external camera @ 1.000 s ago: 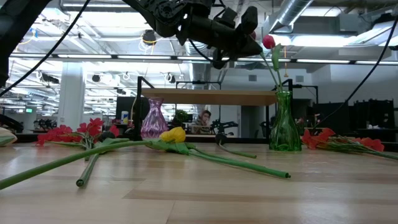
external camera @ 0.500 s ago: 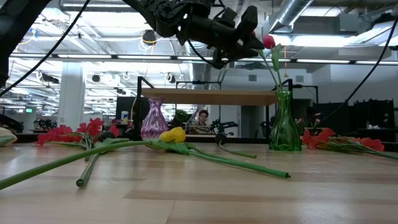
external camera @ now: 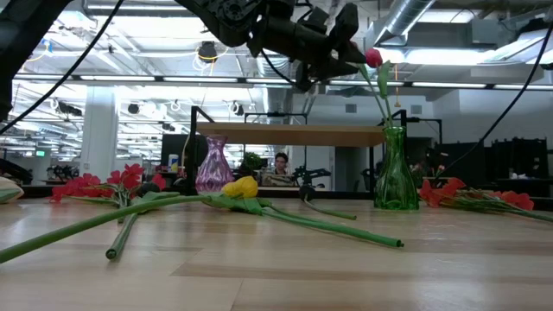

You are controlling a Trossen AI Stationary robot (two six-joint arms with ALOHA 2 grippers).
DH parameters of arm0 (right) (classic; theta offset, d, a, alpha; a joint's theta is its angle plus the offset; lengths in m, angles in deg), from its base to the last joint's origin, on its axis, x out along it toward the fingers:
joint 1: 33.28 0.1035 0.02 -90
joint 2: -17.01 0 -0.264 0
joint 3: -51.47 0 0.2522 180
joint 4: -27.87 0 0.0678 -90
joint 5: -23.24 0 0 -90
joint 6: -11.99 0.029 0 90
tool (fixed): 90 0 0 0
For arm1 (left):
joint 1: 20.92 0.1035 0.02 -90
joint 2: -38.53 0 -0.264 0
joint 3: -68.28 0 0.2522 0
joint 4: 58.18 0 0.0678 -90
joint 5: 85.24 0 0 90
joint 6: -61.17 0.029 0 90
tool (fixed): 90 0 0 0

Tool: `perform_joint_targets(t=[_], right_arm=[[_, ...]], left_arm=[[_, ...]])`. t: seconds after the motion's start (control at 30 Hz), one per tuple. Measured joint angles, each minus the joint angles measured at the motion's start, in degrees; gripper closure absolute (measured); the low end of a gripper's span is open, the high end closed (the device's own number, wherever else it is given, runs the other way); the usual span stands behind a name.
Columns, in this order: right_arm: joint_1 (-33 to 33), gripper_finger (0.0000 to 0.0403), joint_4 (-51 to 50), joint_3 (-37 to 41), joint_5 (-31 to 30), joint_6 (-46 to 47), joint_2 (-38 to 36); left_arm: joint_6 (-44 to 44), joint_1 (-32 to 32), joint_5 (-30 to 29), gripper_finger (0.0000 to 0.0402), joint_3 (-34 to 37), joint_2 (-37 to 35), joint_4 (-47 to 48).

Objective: Pick and place flowers into a vace then onto a shelf
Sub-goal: Put the dark red tulip into the green vase

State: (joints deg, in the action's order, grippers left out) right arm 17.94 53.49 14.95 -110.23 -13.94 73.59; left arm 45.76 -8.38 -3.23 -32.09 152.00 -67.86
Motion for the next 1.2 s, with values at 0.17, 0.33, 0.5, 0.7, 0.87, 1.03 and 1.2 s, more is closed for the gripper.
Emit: perform_joint_targets(t=[0.17,0.33,0.5,0.7,0.87,1.03,1.2], right_arm=[[0.0,0.0316,0.0,0.0,0.0,0.0,0.0],[0.0,0.0316,0.0,0.0,0.0,0.0,0.0],[0.0,0.0316,0.02,0.02,0.13,0.0,0.02],[0.08,0.0316,-0.07,0.02,0.13,0.24,0.02],[0.11,0.0316,-0.91,0.02,0.13,1.3,0.0],[0.11,0.0316,-0.94,0.02,0.13,1.51,0.0],[0.11,0.0316,-0.83,0.02,0.13,1.51,0.0]], left_arm=[[0.82,-0.11,-0.21,0.0278,-1.05,0.0,1.56],[0.8,-0.09,-1.52,0.0278,-1.11,0.67,2.63],[0.78,-0.02,-1.13,0.0278,-2.3,3.62,2.09],[1.2,-0.04,-0.09,0.0278,-7.5,6.71,7.93],[2.07,-0.04,-0.06,0.0278,-8.57,6.5,9.07],[2.09,-0.07,-0.17,0.0278,-8.94,6.25,10.08],[2.12,-0.18,-0.2,0.0278,-8.94,6.25,11.48]])
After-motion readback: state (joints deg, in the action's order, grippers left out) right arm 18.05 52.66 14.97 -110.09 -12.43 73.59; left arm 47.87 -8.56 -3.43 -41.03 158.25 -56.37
